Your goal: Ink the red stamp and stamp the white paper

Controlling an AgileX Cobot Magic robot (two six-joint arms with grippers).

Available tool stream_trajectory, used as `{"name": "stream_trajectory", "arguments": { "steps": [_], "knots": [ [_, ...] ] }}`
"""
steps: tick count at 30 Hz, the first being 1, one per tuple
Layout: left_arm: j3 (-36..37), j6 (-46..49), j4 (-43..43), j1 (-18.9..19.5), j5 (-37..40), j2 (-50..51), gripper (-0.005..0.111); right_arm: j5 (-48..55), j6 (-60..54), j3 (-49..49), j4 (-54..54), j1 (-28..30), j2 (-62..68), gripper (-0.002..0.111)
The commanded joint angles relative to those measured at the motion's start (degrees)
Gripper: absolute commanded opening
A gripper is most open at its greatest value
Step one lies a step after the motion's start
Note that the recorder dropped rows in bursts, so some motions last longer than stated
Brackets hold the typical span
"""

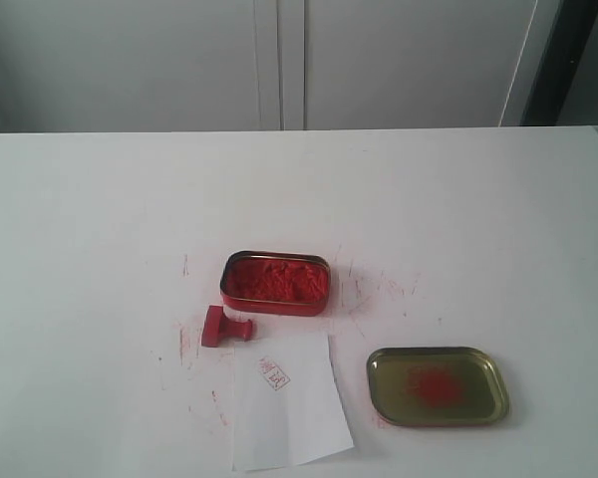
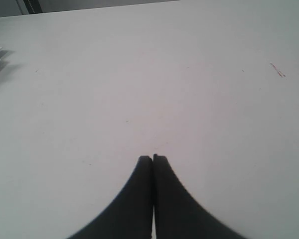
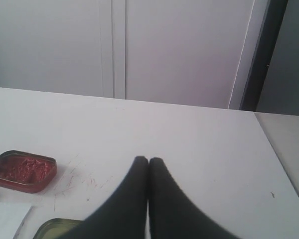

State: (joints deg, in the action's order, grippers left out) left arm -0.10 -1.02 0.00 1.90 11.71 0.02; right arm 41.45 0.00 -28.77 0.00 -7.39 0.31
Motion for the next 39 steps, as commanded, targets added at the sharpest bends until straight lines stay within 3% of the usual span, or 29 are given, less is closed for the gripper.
{"name": "stream_trajectory", "arguments": {
  "steps": [1,12,32,39],
  "knots": [
    [0.1,-0.2,-0.3,-0.4,-0.1,0.0,0.000,-0.8,0.0,0.2,0.0,0.9,-0.3,0.000],
    [0.1,-0.2,-0.3,-0.4,-0.1,0.0,0.000,-0.8,0.0,0.2,0.0,5.2,-0.3,0.000],
    [0.1,-0.2,-0.3,-0.4,-0.1,0.0,0.000,-0.9,0.0,3.3,0.0,5.2,-0.3,0.000],
    [0.1,-0.2,-0.3,-0.4,-0.1,0.0,0.000,-8.3,1.3,8.3,0.0,5.2,-0.3,0.000]
  ]
}}
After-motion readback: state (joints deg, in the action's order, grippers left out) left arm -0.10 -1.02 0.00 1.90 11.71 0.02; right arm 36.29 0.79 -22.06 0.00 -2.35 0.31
